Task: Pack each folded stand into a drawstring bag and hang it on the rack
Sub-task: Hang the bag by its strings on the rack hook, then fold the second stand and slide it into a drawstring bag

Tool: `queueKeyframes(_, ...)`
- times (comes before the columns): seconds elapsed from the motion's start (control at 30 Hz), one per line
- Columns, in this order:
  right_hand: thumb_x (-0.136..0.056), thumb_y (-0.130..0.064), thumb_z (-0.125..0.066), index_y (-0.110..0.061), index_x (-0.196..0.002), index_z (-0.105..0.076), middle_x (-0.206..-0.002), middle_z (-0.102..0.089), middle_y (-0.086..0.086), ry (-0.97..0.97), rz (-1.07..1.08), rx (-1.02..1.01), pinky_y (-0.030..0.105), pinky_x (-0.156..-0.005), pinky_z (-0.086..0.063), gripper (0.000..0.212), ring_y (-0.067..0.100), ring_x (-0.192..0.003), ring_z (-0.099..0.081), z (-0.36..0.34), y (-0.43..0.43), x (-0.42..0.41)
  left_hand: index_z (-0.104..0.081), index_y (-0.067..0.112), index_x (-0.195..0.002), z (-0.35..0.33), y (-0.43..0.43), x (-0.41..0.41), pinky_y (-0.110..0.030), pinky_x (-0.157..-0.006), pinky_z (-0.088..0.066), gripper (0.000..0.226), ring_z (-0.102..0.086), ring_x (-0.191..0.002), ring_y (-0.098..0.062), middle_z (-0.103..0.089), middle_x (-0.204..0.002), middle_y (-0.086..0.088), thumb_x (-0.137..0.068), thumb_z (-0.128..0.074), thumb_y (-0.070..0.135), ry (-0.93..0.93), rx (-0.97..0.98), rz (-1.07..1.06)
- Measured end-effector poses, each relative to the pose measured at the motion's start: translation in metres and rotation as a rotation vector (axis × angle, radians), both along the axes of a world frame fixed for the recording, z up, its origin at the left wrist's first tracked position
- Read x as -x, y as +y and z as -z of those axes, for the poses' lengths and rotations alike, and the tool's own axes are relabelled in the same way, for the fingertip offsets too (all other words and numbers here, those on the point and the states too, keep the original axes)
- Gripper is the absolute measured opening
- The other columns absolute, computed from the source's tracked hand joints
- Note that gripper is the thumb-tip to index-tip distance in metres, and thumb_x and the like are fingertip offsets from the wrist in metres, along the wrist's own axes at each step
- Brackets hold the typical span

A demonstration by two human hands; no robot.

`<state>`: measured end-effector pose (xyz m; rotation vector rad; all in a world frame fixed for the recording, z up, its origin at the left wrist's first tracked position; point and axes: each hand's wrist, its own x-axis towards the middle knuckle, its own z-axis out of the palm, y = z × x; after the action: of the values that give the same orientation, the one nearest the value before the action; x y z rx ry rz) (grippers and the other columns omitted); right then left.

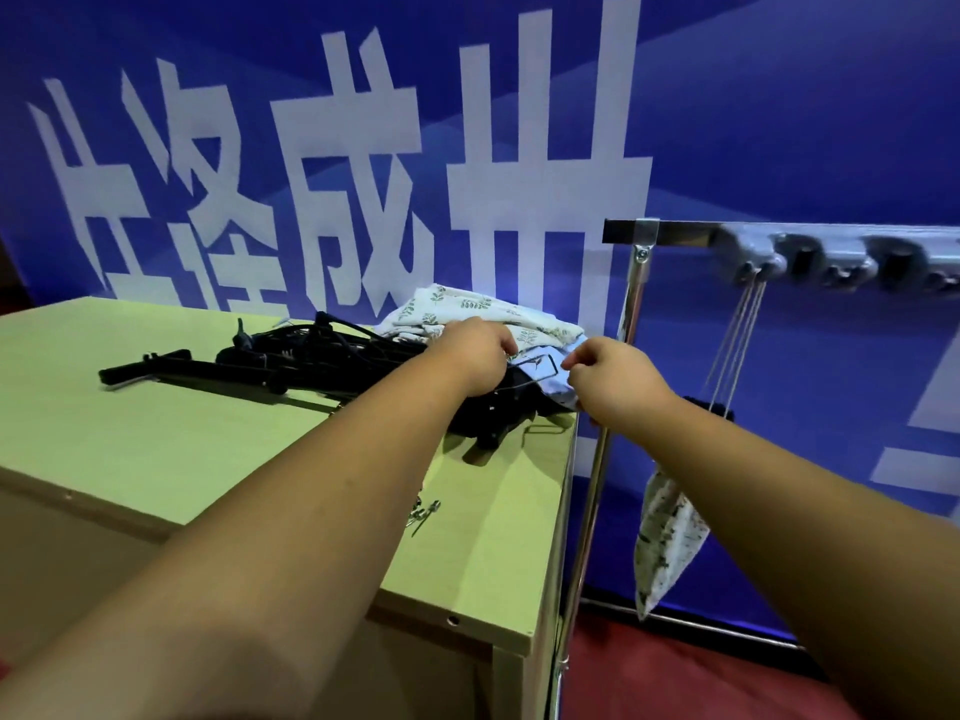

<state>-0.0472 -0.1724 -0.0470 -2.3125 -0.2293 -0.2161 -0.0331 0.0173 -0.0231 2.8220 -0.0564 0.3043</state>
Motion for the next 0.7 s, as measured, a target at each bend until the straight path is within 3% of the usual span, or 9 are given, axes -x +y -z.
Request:
queueKeyframes(0.07, -0.103, -0.010, -0.045, -0.022, -0.112, -0.068, -0.101, -0.069, 0.001, 0.007, -0.009, 0.012, 0.044, -0.079, -0.063, 0.027, 0.026, -0.091, -0.069, 0.003, 0.000, -0.007, -0.070, 0.025, -0.134, -0.002, -0.002, -0.012, -0.035, -0.104, -0.047, 0.035, -0.057, -0.129, -0.030, -0.063, -0.143, -0.005, -0.110, -0.045, 0.020, 0.086, -0.018, -0.005)
queueKeyframes(0.13, -0.103, -0.010, -0.045, -0.022, -0.111, -0.067, -0.100, -0.069, 0.003, 0.020, -0.020, 0.012, 0.041, -0.070, -0.063, 0.027, 0.027, -0.085, -0.071, 0.005, -0.001, -0.011, -0.067, 0.016, -0.138, -0.005, -0.001, -0.020, -0.039, -0.111, -0.042, 0.038, -0.056, -0.131, -0.030, -0.061, -0.146, -0.007, -0.112, -0.040, 0.026, 0.195, -0.062, -0.018)
queueKeyframes(0.27, -0.104, -0.010, -0.045, -0.022, -0.112, -0.066, -0.098, -0.068, 0.005, 0.026, -0.033, -0.015, 0.034, -0.059, -0.057, 0.026, 0.026, -0.080, -0.069, 0.008, -0.002, -0.010, -0.069, 0.023, -0.136, -0.009, 0.005, -0.020, -0.041, -0.115, -0.039, 0.040, -0.055, -0.130, -0.023, -0.062, -0.142, 0.003, -0.112, -0.039, 0.031, 0.263, -0.070, 0.008)
queueKeyframes(0.47, -0.103, -0.010, -0.047, -0.023, -0.108, -0.067, -0.097, -0.069, 0.003, 0.023, -0.038, -0.033, 0.047, -0.080, -0.065, 0.024, 0.027, -0.090, -0.071, 0.004, -0.006, 0.007, -0.067, 0.017, -0.141, -0.012, -0.001, -0.002, -0.039, -0.114, -0.039, 0.039, -0.055, -0.134, -0.029, -0.061, -0.149, -0.008, -0.113, -0.042, 0.031, 0.240, -0.059, 0.023)
queueKeyframes(0.53, -0.103, -0.010, -0.046, -0.024, -0.109, -0.067, -0.098, -0.068, 0.002, 0.009, -0.041, -0.019, 0.044, -0.079, -0.064, 0.026, 0.025, -0.089, -0.070, -0.003, -0.009, 0.015, -0.060, 0.023, -0.149, -0.012, -0.001, 0.003, -0.036, -0.114, -0.038, 0.041, -0.053, -0.137, -0.030, -0.056, -0.155, -0.008, -0.113, -0.044, 0.030, 0.199, 0.018, 0.003)
queueKeyframes(0.6, -0.103, -0.010, -0.045, -0.024, -0.111, -0.067, -0.099, -0.068, 0.002, 0.000, -0.037, -0.025, 0.041, -0.074, -0.062, 0.028, 0.026, -0.090, -0.071, -0.012, -0.011, 0.022, -0.053, 0.030, -0.155, -0.015, 0.000, 0.010, -0.032, -0.106, -0.041, 0.044, -0.056, -0.133, -0.028, -0.054, -0.157, -0.006, -0.112, -0.046, 0.028, 0.121, 0.151, -0.005)
queueKeyframes(0.7, -0.103, -0.010, -0.046, -0.022, -0.111, -0.068, -0.098, -0.068, 0.000, -0.014, -0.030, -0.026, 0.036, -0.068, -0.055, 0.026, 0.027, -0.095, -0.072, -0.025, -0.015, 0.031, -0.053, 0.027, -0.156, -0.025, -0.001, 0.017, -0.028, -0.103, -0.042, 0.044, -0.057, -0.132, -0.024, -0.056, -0.154, -0.002, -0.112, -0.048, 0.025, -0.084, 0.393, -0.007)
